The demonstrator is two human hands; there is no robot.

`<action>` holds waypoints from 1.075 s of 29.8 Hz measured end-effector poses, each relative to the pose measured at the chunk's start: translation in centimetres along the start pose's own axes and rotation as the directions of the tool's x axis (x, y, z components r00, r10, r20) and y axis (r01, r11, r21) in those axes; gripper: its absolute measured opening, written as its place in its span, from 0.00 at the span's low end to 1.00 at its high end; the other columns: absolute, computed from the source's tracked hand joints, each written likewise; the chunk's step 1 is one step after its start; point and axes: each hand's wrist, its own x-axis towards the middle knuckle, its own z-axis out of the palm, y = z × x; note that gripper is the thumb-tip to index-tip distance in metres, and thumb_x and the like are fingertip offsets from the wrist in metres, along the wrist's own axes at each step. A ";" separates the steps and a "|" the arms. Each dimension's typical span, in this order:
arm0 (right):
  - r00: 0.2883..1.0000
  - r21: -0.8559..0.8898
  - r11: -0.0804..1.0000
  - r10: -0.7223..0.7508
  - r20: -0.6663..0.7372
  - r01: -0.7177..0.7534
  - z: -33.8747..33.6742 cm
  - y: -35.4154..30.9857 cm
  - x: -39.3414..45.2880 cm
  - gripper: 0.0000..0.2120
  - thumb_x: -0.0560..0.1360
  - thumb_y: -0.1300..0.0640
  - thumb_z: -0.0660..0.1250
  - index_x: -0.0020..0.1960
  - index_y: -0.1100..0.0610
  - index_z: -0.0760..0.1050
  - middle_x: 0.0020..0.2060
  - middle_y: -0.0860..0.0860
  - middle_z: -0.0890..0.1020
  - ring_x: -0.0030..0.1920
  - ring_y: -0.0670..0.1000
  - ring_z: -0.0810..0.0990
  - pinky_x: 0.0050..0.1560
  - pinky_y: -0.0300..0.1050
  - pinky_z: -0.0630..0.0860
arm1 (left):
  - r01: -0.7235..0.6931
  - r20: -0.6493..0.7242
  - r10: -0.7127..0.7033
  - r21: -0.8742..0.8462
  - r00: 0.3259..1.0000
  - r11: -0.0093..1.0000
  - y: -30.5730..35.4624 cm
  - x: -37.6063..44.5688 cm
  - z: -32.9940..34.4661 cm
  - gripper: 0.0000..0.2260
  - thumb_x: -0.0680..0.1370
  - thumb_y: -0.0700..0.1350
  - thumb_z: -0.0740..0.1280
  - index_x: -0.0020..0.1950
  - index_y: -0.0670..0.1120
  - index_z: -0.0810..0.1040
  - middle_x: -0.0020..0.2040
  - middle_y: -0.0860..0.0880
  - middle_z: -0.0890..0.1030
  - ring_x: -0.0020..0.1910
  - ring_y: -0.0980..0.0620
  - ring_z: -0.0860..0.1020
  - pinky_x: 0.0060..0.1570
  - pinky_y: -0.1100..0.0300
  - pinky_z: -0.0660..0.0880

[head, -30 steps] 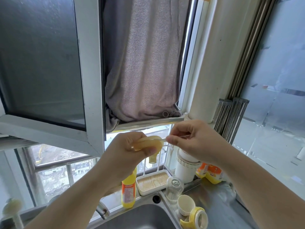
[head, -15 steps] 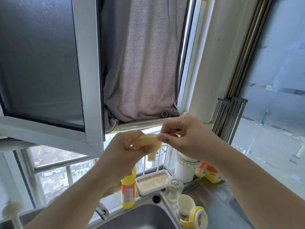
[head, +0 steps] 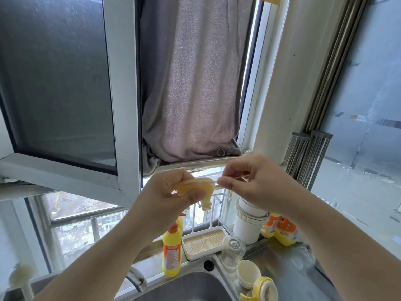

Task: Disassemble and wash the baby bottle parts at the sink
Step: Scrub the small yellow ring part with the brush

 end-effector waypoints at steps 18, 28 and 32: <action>0.999 0.056 0.998 0.012 0.046 -0.015 0.6 -0.1 -0.3 0.07 0.72 0.53 0.70 0.35 0.48 0.78 0.31 0.45 0.80 0.34 0.42 0.77 0.43 0.41 0.78 | 0.008 -0.058 -0.006 0.041 0.998 0.999 0.2 0.4 1.5 0.12 0.64 0.44 0.78 0.38 0.50 0.75 0.34 0.54 0.79 0.31 0.49 0.77 0.34 0.50 0.77; 0.998 0.071 0.997 0.009 0.058 -0.013 0.5 0.2 -0.9 0.06 0.72 0.53 0.70 0.37 0.50 0.79 0.32 0.47 0.80 0.35 0.44 0.77 0.43 0.42 0.78 | 0.132 0.033 -0.128 -0.171 0.991 0.976 0.3 -0.1 1.2 0.13 0.57 0.46 0.77 0.39 0.49 0.79 0.35 0.47 0.81 0.34 0.46 0.77 0.39 0.48 0.73; 0.998 0.032 0.999 0.008 0.065 -0.010 0.0 0.3 -0.6 0.06 0.72 0.52 0.70 0.36 0.50 0.78 0.31 0.45 0.79 0.34 0.44 0.77 0.43 0.41 0.78 | 0.120 0.037 -0.116 -0.130 0.993 0.984 0.0 0.2 1.3 0.14 0.55 0.46 0.73 0.39 0.52 0.78 0.40 0.43 0.80 0.35 0.43 0.76 0.38 0.46 0.75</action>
